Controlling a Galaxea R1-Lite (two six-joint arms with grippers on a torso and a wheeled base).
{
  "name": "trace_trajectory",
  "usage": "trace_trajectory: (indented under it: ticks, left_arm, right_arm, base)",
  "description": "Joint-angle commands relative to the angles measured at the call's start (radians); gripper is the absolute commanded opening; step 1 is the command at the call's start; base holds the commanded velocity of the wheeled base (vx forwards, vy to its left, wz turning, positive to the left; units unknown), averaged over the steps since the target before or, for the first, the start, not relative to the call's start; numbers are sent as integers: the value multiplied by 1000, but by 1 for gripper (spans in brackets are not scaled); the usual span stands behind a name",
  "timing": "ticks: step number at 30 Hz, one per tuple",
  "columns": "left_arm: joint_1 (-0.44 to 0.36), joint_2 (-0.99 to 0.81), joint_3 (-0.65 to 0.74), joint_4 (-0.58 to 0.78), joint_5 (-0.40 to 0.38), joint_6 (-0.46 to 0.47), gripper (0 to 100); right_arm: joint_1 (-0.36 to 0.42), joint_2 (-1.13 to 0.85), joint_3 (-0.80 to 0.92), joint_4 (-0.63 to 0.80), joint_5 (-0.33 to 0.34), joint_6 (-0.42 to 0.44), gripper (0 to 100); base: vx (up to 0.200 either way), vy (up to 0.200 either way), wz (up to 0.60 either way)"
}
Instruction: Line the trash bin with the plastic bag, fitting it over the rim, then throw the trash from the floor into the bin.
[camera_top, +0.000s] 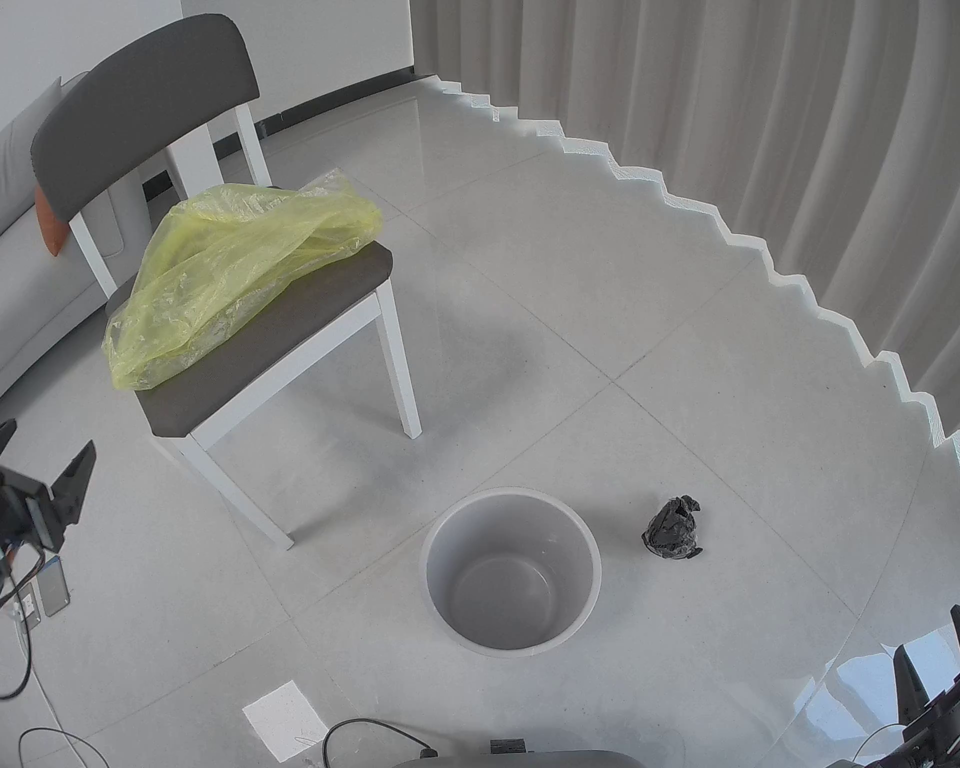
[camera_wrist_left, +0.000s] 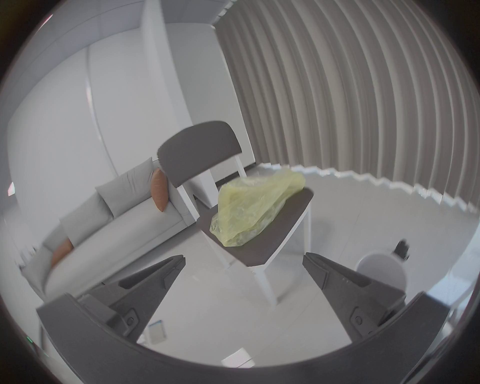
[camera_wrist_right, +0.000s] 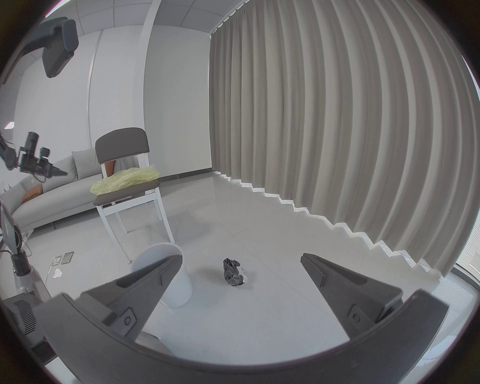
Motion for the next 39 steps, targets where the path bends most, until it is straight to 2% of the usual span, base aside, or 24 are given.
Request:
trace_trajectory:
  ticks: [1, 4, 9, 16, 27, 39]
  left_arm:
    - [43, 502, -152, -138, 144, 226, 100]
    - [49, 594, -217, -141, 187, 230, 100]
    - [89, 703, -324, -160, 208, 233, 100]
    - [124, 770, -381, -160, 257, 241, 100]
    - [133, 865, -465, -229, 256, 233, 100]
    - [173, 896, -538, -232, 246, 214, 100]
  right_arm:
    - [0, -10, 18, 1, 2, 2, 100]
    - [0, -10, 18, 1, 1, 2, 100]
    - [0, -10, 18, 1, -1, 2, 100]
    - [0, -10, 18, 1, -1, 3, 100]
    - [0, -10, 18, 1, -1, 3, 100]
    - [0, -10, 18, 1, -1, 8, 100]
  base:
    - [0, 0, 0]
    - [0, 0, 0]
    - [0, 0, 0]
    - [0, 0, 0]
    - [0, 0, 0]
    - [0, 0, 0]
